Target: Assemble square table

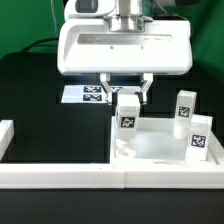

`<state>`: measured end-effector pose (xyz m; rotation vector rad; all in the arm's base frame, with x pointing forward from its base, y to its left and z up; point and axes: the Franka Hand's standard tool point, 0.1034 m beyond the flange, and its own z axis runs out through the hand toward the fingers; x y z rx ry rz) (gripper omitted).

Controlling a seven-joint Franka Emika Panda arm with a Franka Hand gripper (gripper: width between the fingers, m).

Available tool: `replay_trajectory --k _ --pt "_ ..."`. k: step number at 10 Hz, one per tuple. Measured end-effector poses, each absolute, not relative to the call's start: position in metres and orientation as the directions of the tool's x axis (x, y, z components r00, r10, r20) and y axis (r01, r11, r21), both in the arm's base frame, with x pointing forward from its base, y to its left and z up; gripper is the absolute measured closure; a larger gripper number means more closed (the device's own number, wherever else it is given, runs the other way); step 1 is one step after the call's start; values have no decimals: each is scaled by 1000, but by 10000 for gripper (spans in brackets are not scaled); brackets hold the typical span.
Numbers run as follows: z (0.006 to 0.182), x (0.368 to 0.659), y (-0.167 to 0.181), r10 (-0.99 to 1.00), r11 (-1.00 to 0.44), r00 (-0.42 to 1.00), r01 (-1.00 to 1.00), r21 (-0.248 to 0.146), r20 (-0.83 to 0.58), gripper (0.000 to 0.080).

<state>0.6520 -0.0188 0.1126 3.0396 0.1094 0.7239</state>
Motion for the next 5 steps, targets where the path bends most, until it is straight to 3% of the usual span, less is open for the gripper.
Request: replay_trajectory --k 2,5 --pt "137 659 -32 53 -998 861 35 44 505 511" --pt "140 660 -42 -4 -999 842 -28 35 539 511"
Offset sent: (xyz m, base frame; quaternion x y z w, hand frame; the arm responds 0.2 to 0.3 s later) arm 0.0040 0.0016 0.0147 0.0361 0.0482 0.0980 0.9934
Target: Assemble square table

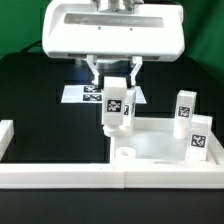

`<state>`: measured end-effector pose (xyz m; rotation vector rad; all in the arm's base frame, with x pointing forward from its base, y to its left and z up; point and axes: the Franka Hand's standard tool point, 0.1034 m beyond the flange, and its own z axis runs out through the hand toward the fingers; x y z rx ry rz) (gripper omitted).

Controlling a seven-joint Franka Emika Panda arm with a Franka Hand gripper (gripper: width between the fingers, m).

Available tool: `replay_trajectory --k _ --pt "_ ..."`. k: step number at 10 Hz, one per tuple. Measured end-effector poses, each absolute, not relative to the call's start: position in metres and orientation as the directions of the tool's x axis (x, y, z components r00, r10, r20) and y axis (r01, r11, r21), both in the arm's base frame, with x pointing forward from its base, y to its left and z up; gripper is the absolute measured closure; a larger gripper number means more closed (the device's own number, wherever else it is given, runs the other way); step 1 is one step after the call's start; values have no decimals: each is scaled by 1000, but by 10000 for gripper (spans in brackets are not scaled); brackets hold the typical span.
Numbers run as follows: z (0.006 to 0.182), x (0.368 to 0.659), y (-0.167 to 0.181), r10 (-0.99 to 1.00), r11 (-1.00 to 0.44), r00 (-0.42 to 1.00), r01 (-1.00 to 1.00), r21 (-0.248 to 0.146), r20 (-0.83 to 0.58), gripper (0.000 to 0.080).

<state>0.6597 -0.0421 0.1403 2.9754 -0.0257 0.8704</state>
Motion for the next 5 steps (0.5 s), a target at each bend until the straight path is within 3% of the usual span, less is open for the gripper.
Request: replay_trajectory --k 5 --pt "102 654 -25 -45 -998 846 -64 18 531 511"
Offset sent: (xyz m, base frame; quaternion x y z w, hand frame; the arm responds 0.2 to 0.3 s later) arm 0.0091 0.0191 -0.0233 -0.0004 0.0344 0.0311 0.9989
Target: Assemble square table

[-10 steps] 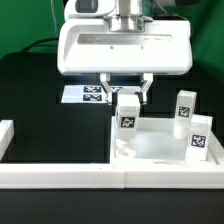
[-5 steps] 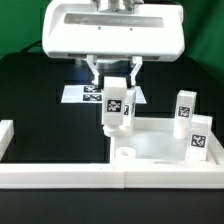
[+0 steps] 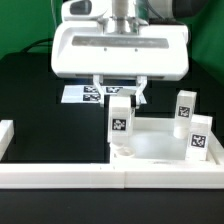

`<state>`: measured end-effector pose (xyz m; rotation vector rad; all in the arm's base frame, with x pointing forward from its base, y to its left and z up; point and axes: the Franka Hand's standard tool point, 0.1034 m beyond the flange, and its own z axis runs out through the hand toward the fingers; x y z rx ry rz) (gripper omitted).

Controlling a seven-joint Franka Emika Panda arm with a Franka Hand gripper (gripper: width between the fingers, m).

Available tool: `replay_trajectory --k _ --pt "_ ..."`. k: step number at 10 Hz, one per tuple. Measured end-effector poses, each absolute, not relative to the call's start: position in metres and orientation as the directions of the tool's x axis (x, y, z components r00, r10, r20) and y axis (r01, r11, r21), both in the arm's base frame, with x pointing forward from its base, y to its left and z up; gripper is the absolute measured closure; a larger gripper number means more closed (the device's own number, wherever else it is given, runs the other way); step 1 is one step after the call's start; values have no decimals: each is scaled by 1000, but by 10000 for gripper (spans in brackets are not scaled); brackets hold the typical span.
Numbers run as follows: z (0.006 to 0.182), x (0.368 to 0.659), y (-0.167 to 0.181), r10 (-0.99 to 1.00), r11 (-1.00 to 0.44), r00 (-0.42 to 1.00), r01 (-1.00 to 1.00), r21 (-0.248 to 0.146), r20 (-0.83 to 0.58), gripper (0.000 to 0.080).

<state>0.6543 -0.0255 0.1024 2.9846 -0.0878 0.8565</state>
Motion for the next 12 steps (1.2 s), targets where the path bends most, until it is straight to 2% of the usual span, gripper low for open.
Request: replay_trajectory --k 12 --pt "101 650 -4 -29 -999 838 -49 22 544 511"
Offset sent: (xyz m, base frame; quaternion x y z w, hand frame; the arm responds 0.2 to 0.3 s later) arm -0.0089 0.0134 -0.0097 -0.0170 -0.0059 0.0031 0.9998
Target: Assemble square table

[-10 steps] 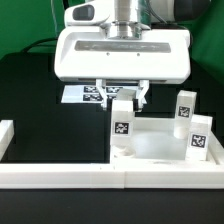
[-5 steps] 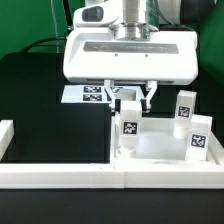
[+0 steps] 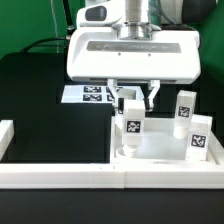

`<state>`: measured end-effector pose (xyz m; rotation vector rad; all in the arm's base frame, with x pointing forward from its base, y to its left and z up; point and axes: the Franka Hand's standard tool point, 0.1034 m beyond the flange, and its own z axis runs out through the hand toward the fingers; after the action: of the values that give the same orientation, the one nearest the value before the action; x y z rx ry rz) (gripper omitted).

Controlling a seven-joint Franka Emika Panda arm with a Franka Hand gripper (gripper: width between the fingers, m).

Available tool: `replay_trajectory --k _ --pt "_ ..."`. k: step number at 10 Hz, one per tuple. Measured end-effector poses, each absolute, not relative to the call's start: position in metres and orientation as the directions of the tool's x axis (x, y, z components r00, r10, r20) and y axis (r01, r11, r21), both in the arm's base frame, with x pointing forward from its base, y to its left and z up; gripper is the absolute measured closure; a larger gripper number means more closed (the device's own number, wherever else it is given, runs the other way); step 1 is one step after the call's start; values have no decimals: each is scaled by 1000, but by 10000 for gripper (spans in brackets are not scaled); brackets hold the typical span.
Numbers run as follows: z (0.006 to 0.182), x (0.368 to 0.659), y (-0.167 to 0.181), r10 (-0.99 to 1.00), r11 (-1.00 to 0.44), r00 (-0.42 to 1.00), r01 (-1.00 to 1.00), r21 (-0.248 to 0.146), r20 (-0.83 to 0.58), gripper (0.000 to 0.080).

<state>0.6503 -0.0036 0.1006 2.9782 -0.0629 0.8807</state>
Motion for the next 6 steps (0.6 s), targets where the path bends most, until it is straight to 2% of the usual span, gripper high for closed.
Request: replay_trajectory --k 5,6 --pt "101 650 -2 -29 -999 840 -48 20 542 511" --pt "107 650 -6 -34 -999 844 -49 13 536 511"
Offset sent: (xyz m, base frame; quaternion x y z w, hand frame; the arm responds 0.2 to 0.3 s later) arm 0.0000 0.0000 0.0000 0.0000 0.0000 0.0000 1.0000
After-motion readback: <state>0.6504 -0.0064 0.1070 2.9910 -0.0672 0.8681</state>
